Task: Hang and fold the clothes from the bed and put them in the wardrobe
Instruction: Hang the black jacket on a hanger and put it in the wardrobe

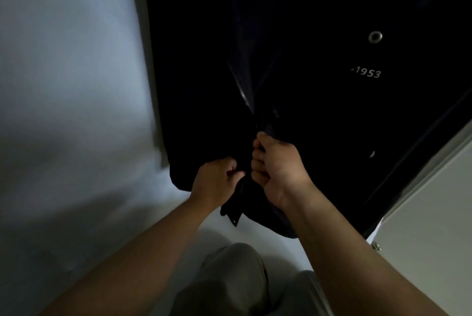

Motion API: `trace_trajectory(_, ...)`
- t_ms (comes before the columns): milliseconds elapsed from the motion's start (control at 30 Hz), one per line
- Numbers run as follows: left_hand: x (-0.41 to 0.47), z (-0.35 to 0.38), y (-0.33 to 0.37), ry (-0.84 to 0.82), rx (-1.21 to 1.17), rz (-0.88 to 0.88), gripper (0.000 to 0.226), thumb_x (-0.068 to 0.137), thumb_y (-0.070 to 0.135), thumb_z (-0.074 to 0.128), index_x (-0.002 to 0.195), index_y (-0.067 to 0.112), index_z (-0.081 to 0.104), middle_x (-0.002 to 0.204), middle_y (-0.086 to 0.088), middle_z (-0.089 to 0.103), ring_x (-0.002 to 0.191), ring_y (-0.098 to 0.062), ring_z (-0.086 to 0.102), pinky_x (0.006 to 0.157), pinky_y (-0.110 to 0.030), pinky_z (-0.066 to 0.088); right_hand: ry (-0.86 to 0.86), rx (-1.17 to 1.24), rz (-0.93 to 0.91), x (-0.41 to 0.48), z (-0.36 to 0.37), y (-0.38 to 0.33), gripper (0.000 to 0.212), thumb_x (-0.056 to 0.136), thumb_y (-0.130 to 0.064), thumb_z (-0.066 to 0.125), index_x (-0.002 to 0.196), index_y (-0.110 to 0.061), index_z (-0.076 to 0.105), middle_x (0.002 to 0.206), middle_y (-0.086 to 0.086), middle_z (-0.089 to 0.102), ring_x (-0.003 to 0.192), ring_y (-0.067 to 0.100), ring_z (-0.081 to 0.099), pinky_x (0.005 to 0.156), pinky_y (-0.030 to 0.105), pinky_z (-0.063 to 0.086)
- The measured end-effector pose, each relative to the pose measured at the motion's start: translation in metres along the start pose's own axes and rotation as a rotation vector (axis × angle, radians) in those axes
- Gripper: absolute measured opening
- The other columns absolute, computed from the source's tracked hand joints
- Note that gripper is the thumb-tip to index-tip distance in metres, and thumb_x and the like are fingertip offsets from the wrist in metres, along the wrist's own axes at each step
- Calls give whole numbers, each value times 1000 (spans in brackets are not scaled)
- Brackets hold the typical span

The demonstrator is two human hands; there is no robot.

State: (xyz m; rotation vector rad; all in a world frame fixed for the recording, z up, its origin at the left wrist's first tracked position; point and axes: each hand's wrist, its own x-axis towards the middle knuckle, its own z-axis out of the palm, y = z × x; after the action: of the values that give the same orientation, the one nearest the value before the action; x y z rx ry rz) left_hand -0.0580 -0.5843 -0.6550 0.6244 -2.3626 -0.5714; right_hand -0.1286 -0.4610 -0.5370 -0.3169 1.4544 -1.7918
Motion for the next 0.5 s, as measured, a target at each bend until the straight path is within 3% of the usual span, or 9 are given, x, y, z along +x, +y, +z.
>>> trace_trajectory(133,10,-14,16,31,6,50,27,90,38,61,71,28,46,59,12,48,57,-15,56,53,-26,38,-26,-105,-80,-11,2,-15,36,107,-30,44,74,-16,49,49,-6,33,41,10,23,38,25,19)
trace_trajectory(233,27,-22,33,146,-62,147,20,90,37,54,82,20,60,67,6,62,59,-12,60,52,-24,48,4,-146,-69,-18,4,-16,38,107,-30,44,73,-15,50,50,-4,34,42,11,24,39,25,19)
trace_trajectory(300,32,-22,41,129,-21,232,19,93,30,51,83,18,62,68,2,65,58,-15,63,50,-25,49,16,-158,-70,-22,6,-18,39,108,-29,44,72,-14,51,49,-5,34,40,9,25,37,23,21)
trace_trajectory(400,25,-14,43,77,120,307,12,89,18,57,77,18,58,64,-1,63,56,-19,63,47,-13,31,2,-147,-58,-30,9,-26,38,107,-28,45,73,-14,52,48,-5,34,38,8,26,36,21,23)
trace_trajectory(500,18,-26,47,112,-151,95,21,95,41,47,96,22,56,83,7,62,72,-9,61,57,-13,41,-19,-217,-55,-36,11,-35,37,108,-30,44,75,-14,51,48,-6,37,38,7,30,38,21,25)
